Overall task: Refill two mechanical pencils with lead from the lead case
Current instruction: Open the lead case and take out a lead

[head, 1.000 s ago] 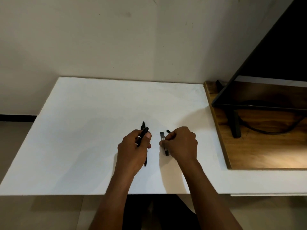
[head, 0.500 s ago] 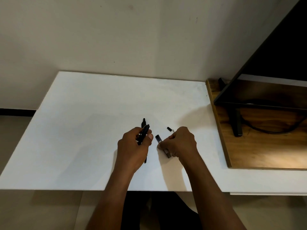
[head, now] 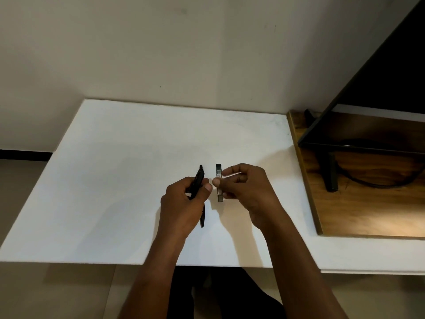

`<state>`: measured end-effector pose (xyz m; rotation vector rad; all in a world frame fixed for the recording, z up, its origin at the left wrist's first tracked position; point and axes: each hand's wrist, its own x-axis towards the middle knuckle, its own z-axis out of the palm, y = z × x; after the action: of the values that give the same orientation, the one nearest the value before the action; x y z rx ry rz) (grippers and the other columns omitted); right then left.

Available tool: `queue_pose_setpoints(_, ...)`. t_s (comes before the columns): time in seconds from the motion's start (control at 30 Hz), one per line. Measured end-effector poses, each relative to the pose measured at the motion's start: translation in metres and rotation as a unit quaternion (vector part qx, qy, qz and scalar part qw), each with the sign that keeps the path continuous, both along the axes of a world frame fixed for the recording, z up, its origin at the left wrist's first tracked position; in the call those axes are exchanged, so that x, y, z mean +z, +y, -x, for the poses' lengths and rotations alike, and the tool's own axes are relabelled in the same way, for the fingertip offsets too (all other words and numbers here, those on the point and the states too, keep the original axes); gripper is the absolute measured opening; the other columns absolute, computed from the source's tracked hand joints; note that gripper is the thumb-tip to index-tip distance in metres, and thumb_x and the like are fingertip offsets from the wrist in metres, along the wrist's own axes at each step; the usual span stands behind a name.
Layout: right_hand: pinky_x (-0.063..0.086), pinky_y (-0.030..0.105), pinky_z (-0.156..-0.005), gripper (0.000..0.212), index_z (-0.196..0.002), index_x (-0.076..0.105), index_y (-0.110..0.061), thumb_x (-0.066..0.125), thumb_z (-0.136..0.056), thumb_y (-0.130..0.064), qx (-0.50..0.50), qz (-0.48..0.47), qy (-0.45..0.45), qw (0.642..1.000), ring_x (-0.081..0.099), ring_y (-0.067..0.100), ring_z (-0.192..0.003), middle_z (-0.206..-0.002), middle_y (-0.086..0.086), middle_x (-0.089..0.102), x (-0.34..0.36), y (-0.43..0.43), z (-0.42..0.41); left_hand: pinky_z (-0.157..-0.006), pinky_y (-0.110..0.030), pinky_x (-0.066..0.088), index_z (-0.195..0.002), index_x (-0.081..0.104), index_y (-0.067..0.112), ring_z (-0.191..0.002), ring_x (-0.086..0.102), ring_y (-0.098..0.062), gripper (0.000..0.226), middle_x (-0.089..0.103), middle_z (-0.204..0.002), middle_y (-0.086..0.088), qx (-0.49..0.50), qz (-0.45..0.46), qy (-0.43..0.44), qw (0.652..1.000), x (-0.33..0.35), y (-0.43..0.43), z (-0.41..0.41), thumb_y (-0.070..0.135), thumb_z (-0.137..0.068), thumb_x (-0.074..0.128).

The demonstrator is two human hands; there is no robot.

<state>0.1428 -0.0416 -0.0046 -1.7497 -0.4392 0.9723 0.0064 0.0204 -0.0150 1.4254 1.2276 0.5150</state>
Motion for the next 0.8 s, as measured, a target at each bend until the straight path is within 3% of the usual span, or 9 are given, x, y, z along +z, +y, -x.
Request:
queue_pose_setpoints(0.07, 0.063, 0.035, -0.073, 0.033, -0.105, 0.069, -0.006, 0.085, -0.076, -0.005, 0.000, -0.043, 0.044, 0.998, 0.073, 0.027, -0.069, -0.072, 0.012, 0.073, 0.001, 0.002, 0.003, -0.073, -0.029, 0.051, -0.095, 0.076, 0.032, -0.094, 0.066, -0.009, 0.010, 0.075, -0.091, 0.011, -0.001, 0.026, -0.027, 0.999, 0.002, 0.000, 0.000, 0.033, -0.086, 0.071)
queue_pose_setpoints(0.13, 0.062, 0.035, -0.076, 0.031, -0.105, 0.069, -0.005, 0.083, -0.078, -0.004, -0.001, -0.066, 0.053, 0.996, 0.074, 0.029, -0.074, -0.075, 0.015, 0.073, 0.002, 0.004, 0.006, -0.067, -0.025, 0.048, -0.096, 0.076, 0.030, -0.090, 0.068, -0.007, 0.012, 0.077, -0.087, 0.011, -0.003, 0.023, -0.035, 0.999, 0.004, 0.000, 0.001, 0.033, -0.085, 0.072)
queue_pose_setpoints(0.23, 0.059, 0.033, -0.075, 0.022, -0.095, 0.070, -0.007, 0.083, -0.078, -0.007, 0.001, -0.048, 0.064, 0.997, 0.073, 0.024, -0.077, -0.085, 0.020, 0.074, 0.006, 0.005, 0.009, -0.065, -0.015, 0.044, -0.093, 0.077, 0.029, -0.083, 0.070, -0.003, 0.012, 0.078, -0.083, 0.009, -0.004, 0.001, -0.030, 1.000, 0.005, 0.001, 0.002, 0.033, -0.082, 0.075)
queue_pose_setpoints(0.4, 0.050, 0.028, -0.077, 0.017, -0.074, 0.073, -0.019, 0.086, -0.071, -0.008, 0.008, 0.021, 0.165, 0.986, 0.070, 0.013, -0.081, -0.080, -0.002, 0.077, 0.013, -0.001, -0.001, -0.061, -0.008, 0.048, -0.091, 0.076, 0.028, -0.076, 0.072, -0.001, 0.013, 0.078, -0.076, 0.006, -0.029, 0.000, -0.045, 0.999, 0.009, 0.002, 0.005, 0.029, -0.078, 0.080)
queue_pose_setpoints(0.6, 0.055, 0.022, -0.065, 0.019, -0.073, 0.079, -0.014, 0.088, -0.057, -0.007, -0.003, 0.022, 0.281, 0.959, 0.069, 0.010, -0.064, -0.075, 0.001, 0.075, 0.014, -0.006, -0.007, -0.057, -0.002, 0.047, -0.092, 0.078, 0.021, -0.076, 0.073, -0.005, 0.014, 0.079, -0.076, 0.003, -0.062, -0.001, -0.062, 0.996, 0.011, 0.000, 0.004, 0.021, -0.078, 0.080)
queue_pose_setpoints(0.7, 0.057, 0.020, -0.066, 0.021, -0.071, 0.081, -0.013, 0.087, -0.051, -0.011, 0.022, 0.002, 0.282, 0.959, 0.071, 0.011, -0.066, -0.076, 0.003, 0.076, 0.013, -0.006, -0.005, -0.059, -0.004, 0.047, -0.082, 0.077, 0.028, -0.074, 0.073, -0.004, 0.011, 0.077, -0.074, 0.009, -0.050, -0.013, -0.040, 0.998, 0.012, 0.001, 0.005, 0.020, -0.076, 0.082)
queue_pose_setpoints(0.8, 0.059, 0.021, -0.071, 0.027, -0.082, 0.081, -0.009, 0.087, -0.057, -0.017, 0.027, -0.042, 0.219, 0.974, 0.072, 0.015, -0.075, -0.082, 0.006, 0.077, 0.012, -0.004, -0.004, -0.063, -0.015, 0.045, -0.073, 0.074, 0.034, -0.071, 0.071, 0.001, 0.013, 0.075, -0.073, 0.018, -0.026, -0.009, -0.018, 0.999, 0.011, 0.001, 0.006, 0.024, -0.074, 0.082)
